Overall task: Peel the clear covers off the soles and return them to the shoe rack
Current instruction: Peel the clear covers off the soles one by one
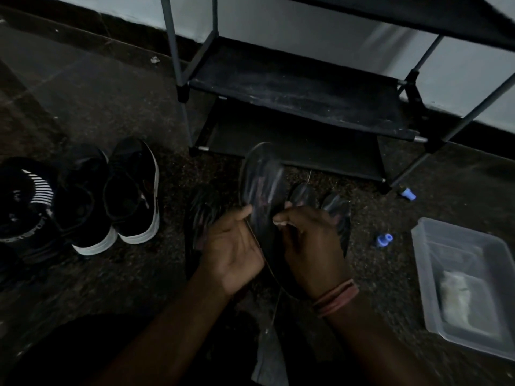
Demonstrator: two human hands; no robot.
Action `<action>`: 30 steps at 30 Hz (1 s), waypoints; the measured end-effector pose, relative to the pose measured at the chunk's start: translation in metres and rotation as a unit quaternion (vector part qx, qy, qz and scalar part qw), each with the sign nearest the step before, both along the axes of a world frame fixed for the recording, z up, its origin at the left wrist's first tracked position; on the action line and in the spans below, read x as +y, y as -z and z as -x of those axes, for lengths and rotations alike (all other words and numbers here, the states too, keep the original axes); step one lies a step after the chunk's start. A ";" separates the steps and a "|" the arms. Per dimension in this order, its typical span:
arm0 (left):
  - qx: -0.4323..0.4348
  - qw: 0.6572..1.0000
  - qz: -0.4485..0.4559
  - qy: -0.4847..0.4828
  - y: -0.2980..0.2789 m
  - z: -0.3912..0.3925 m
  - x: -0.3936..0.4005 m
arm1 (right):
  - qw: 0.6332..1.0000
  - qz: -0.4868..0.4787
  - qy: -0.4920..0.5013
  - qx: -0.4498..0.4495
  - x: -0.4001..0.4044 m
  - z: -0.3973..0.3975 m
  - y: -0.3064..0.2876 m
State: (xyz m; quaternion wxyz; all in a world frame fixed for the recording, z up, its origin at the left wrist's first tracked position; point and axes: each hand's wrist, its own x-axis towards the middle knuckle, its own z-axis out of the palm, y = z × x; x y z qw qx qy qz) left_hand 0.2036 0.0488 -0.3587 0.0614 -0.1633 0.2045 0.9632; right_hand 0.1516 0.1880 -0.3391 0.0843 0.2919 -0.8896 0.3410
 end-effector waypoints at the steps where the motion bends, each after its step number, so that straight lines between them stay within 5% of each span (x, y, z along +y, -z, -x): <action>1: -0.004 1.000 -0.016 -0.002 -0.001 0.001 -0.002 | 1.000 -0.005 -0.013 0.011 0.000 -0.001 -0.002; 7: -0.085 0.994 -0.010 -0.074 0.011 0.007 0.002 | 0.982 -0.082 -0.150 -0.075 -0.025 -0.037 -0.006; 12: -0.076 0.997 0.014 -0.020 0.009 0.006 0.019 | 0.999 -0.028 0.004 -0.032 -0.011 -0.009 0.002; 17: -0.089 0.995 0.036 -0.031 0.019 0.009 0.015 | 0.991 -0.064 -0.096 -0.073 -0.023 -0.028 -0.005; 22: -0.074 0.996 0.042 0.008 0.012 0.009 0.019 | 0.999 -0.015 0.050 0.014 0.002 0.003 -0.002; 27: -0.110 0.992 0.059 -0.008 0.022 0.005 0.002 | 0.999 0.006 -0.047 0.006 -0.022 -0.024 -0.009; 30: -0.099 0.993 0.043 -0.052 0.015 0.007 -0.005 | 1.000 0.003 -0.008 0.008 -0.011 -0.012 -0.010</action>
